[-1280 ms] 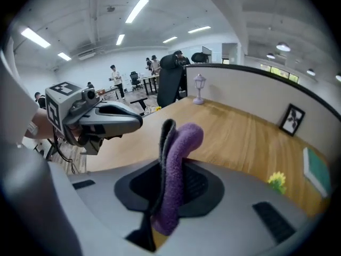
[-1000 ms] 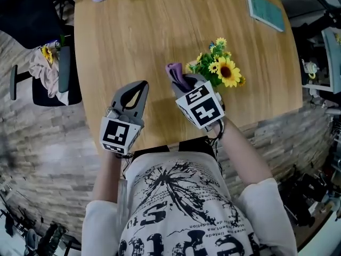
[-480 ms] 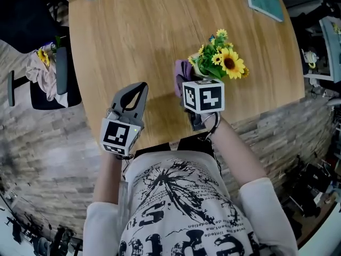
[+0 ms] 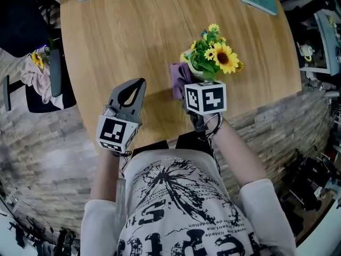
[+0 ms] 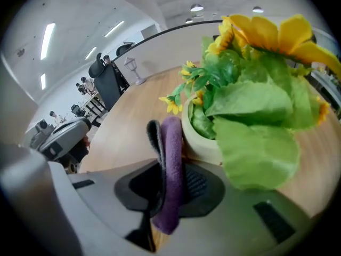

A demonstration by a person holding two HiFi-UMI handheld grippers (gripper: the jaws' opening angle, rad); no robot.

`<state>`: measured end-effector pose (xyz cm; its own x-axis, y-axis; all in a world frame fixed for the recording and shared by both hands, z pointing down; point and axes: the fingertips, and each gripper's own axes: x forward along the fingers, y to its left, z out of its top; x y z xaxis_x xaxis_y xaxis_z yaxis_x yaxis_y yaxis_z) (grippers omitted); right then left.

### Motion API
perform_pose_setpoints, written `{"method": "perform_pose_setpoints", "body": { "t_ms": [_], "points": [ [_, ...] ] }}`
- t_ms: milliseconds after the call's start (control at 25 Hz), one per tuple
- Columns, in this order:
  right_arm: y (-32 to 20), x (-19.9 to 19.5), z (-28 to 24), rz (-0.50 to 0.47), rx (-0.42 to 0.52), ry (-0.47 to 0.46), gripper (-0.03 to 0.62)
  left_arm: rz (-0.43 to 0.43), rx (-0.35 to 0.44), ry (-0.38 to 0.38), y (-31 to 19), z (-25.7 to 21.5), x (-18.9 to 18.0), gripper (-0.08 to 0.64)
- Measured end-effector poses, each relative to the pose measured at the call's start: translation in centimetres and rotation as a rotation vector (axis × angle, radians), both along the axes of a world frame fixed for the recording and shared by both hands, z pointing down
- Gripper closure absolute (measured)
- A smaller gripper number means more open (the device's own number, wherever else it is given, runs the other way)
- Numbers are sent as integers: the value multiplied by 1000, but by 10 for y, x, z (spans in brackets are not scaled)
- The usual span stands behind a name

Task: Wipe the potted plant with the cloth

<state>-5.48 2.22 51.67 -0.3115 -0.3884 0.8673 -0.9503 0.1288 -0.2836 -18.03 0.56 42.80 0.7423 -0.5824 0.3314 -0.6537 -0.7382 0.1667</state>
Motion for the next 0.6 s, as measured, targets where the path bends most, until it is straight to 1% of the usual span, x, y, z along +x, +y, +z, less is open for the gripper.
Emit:
{"method": "perform_pose_setpoints", "body": {
  "t_ms": [80, 200, 320, 600],
  "points": [
    [3, 3, 3, -21, 1, 5, 508, 7, 13, -3, 0, -1, 6, 557],
    [9, 8, 8, -65, -1, 12, 503, 35, 37, -31, 3, -1, 18, 557],
    [17, 15, 8, -117, -16, 3, 502, 42, 25, -11, 4, -1, 31, 557],
    [42, 43, 11, -335, -85, 38, 502, 55, -10, -23, 8, 11, 67, 557]
  ]
}}
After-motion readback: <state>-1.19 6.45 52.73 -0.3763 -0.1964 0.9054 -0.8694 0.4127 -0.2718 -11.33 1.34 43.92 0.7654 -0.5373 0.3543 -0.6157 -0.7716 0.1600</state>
